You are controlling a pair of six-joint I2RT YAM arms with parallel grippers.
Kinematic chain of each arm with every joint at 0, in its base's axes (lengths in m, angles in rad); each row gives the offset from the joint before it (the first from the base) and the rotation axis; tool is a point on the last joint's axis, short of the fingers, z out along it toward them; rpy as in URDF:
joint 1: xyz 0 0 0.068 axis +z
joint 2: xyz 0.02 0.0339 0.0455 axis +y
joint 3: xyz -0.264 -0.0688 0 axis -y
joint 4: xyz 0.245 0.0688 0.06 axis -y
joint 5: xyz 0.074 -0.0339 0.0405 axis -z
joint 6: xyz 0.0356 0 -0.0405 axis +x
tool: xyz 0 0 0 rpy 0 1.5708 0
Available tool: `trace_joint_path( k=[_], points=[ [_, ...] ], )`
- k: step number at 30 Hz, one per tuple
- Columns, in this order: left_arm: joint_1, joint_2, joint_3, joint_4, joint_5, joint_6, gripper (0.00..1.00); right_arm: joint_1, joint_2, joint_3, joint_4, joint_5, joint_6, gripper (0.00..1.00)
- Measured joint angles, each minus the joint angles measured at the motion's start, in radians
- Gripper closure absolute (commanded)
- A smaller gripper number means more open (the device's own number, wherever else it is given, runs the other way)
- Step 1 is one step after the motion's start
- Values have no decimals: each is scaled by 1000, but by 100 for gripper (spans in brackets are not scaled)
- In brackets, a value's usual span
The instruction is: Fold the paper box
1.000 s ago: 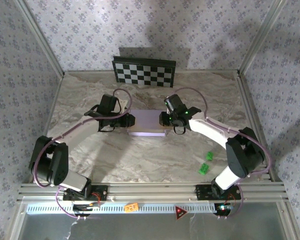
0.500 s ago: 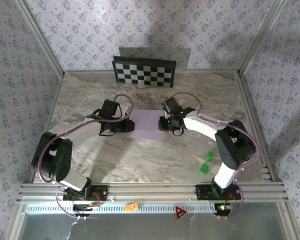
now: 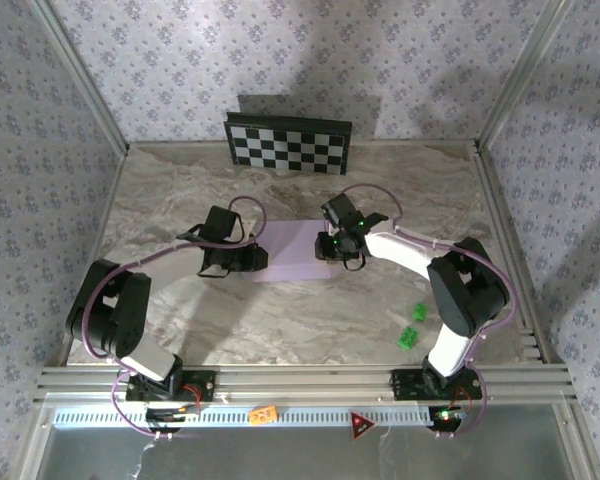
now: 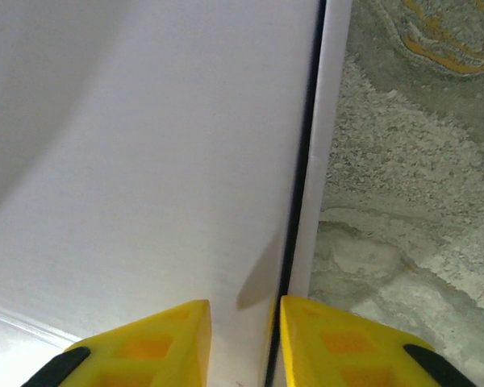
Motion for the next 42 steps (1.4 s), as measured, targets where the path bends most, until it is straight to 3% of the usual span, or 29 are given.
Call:
trace_joint_path(
  k=[9, 14, 21, 35, 42],
  points=[
    [0, -25, 144, -60, 0, 12, 78, 25, -2, 103, -76, 8, -15, 72],
    [1, -6, 143, -67, 2, 19, 81, 28, -1, 101, -69, -25, -19, 82],
    [5, 78, 68, -39, 30, 15, 83, 9, 42, -5, 22, -87, -6, 87],
    [17, 63, 87, -66, 64, 8, 83, 19, 37, 27, 5, -84, -3, 85],
    [18, 79, 219, -93, 71, 19, 83, -3, 108, 186, -31, -137, -13, 83]
  ],
)
